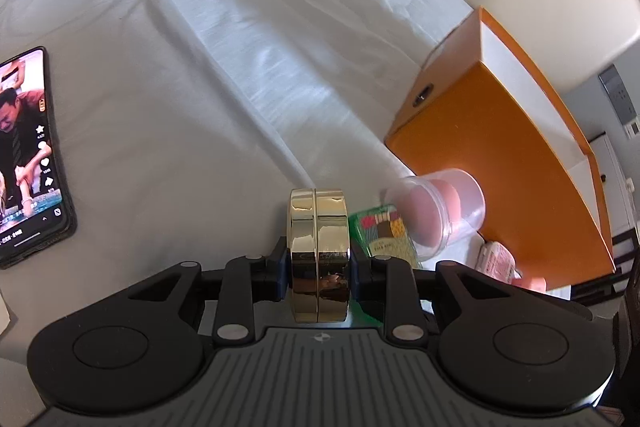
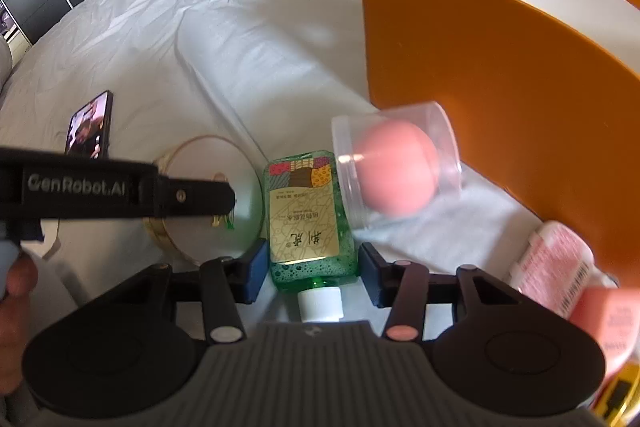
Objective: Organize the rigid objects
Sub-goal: 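Grasp the green soap bottle with the right tool while the left tool holds the compact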
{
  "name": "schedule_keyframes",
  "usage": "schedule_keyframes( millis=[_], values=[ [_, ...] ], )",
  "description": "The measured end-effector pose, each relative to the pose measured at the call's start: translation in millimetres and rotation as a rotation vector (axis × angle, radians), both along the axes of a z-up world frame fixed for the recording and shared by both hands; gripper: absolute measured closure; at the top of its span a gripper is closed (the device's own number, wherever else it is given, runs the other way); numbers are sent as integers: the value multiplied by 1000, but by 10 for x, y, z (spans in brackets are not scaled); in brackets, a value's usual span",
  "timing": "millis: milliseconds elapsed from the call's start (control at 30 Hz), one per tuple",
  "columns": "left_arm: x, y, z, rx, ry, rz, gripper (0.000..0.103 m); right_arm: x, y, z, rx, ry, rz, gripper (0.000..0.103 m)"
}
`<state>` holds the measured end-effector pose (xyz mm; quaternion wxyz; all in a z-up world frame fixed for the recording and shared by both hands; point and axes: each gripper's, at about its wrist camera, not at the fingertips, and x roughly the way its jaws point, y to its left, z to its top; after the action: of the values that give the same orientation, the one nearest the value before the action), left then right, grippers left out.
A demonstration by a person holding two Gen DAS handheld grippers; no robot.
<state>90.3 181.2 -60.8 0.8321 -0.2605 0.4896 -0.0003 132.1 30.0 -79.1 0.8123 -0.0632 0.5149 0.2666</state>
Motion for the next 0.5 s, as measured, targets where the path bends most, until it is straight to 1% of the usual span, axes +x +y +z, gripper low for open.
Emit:
schedule_keyframes(
  millis=[133, 267, 333, 400, 500],
  values=[
    [-35, -132, -3, -30, 10, -57, 72, -194, -268, 45, -24, 13, -29, 54],
    [-103, -361, -29, -47, 24, -141, 72, -341, -530, 65, -67, 30, -75, 54],
    [-122, -491, -38, -31, 25, -182, 72, -396, -629, 73, -79, 38, -93, 54],
    [-137, -586, -23, 1, 14, -207, 72, -421, -677, 86, -79, 28, -95, 55],
    [-138, -618, -19, 15, 12, -210, 72, -398, -667, 111, -62, -1, -85, 54]
  ],
)
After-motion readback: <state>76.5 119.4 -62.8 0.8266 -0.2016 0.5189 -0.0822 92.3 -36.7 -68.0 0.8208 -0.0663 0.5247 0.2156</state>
